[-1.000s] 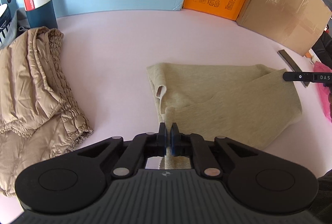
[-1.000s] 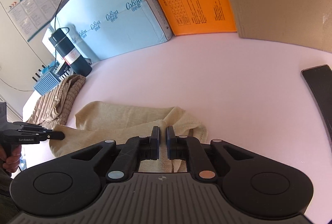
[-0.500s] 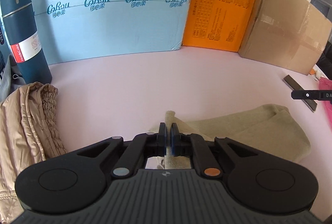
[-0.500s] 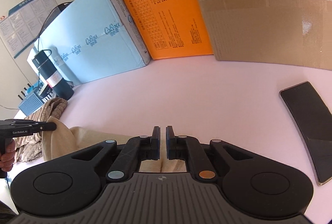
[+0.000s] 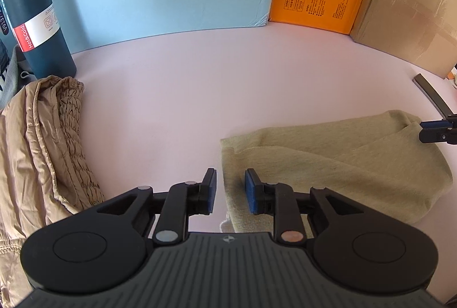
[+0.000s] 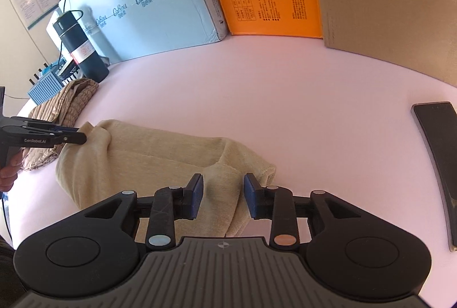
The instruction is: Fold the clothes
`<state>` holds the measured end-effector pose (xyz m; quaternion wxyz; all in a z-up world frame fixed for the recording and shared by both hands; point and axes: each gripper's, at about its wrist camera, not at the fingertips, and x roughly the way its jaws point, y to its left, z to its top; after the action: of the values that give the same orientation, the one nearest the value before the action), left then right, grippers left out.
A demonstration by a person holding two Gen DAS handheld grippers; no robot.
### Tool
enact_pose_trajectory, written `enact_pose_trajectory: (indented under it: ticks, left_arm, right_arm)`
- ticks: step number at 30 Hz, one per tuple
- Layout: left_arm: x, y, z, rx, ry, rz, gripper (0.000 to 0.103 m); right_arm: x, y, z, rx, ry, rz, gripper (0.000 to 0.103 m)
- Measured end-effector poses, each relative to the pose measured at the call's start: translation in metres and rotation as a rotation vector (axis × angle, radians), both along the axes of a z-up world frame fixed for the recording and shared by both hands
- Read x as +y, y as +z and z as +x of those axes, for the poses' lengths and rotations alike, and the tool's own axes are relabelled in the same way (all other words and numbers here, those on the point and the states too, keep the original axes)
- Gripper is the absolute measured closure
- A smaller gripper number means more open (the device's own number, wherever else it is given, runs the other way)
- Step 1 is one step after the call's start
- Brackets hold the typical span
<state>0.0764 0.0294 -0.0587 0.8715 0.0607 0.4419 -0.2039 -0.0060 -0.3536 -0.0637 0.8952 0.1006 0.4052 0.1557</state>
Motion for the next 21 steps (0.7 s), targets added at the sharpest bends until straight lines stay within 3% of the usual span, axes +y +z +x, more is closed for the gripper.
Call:
enact_pose_trajectory:
  ticks: [2, 5, 12, 21]
  left_arm:
    - [0.000, 0.000, -0.001, -0.006, 0.004, -0.001, 0.075]
    - [-0.001, 0.001, -0.002, -0.013, 0.003, 0.002, 0.074]
    - [0.001, 0.009, -0.009, -0.049, 0.003, -0.014, 0.077]
    - [0.002, 0.011, -0.010, -0.038, -0.012, -0.013, 0.081]
  right_arm:
    - [0.000, -0.002, 0.002, -0.003, 0.000, 0.009, 0.074]
    - [0.007, -0.001, 0.001, -0.002, 0.041, -0.015, 0.096]
    - [0.014, 0.020, -0.013, -0.070, 0.056, -0.053, 0.096]
    - [0.017, 0.039, -0.028, -0.128, 0.057, -0.115, 0.096]
